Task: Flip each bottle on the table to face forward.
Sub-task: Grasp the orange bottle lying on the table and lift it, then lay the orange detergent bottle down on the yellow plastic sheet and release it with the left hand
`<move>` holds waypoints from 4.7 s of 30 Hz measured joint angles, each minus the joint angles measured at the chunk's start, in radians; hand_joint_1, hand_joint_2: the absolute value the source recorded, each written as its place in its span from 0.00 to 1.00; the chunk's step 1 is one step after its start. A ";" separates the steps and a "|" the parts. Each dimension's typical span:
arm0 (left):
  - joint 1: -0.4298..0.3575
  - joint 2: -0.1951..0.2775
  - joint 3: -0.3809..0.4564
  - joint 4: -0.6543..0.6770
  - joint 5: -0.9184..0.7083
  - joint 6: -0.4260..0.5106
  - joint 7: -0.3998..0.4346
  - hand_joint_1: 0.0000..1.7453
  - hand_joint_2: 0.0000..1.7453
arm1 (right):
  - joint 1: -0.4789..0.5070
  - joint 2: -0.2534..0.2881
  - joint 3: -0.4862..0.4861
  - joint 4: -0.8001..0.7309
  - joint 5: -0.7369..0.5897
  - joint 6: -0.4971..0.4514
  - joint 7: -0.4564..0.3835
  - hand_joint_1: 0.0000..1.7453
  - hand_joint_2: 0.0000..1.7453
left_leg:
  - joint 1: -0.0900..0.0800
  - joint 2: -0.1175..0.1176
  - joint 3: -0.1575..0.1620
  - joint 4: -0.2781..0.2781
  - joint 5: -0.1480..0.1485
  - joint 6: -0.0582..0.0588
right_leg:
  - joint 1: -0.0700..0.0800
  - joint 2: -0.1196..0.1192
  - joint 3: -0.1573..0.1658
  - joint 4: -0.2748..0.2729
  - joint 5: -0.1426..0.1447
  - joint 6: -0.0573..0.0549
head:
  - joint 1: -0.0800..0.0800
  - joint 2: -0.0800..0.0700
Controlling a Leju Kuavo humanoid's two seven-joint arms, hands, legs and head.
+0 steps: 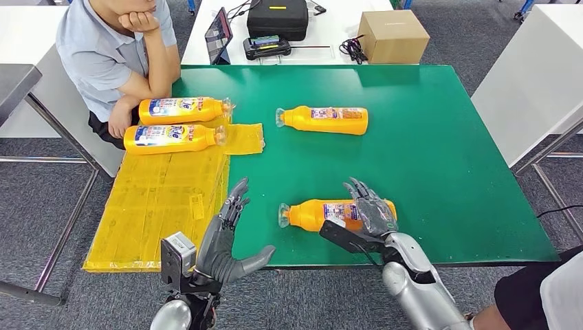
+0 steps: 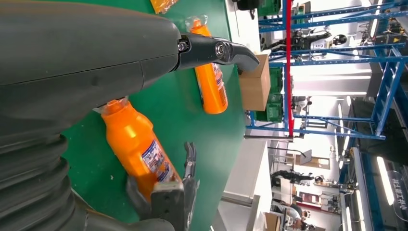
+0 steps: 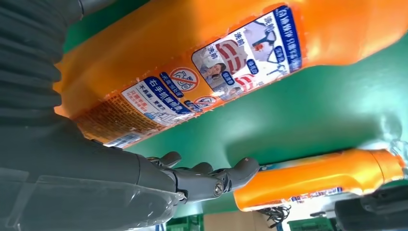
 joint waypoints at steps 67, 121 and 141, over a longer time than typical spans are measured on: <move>-0.069 0.009 -0.029 0.087 0.082 0.162 -0.142 0.00 1.00 | 0.001 -0.258 0.061 0.025 -0.581 0.287 -0.198 1.00 1.00 | 0.000 -0.001 0.000 0.000 0.000 0.000 | 0.000 0.000 0.001 0.000 0.000 0.000 | 0.000 0.000; -0.251 -0.094 -0.023 0.439 0.465 -0.182 -0.096 0.49 1.00 | -0.192 0.060 0.203 0.159 -0.851 0.478 -0.215 1.00 1.00 | 0.000 -0.001 -0.001 0.000 0.001 0.001 | 0.000 0.000 0.000 0.001 0.001 0.000 | 0.000 0.000; -0.256 -0.094 -0.023 0.444 0.451 -0.181 -0.103 1.00 1.00 | -0.204 0.072 0.225 0.197 -0.874 0.497 -0.227 0.92 1.00 | 0.000 -0.001 -0.001 0.000 0.001 0.001 | 0.000 0.000 0.000 0.000 0.000 0.000 | 0.000 0.000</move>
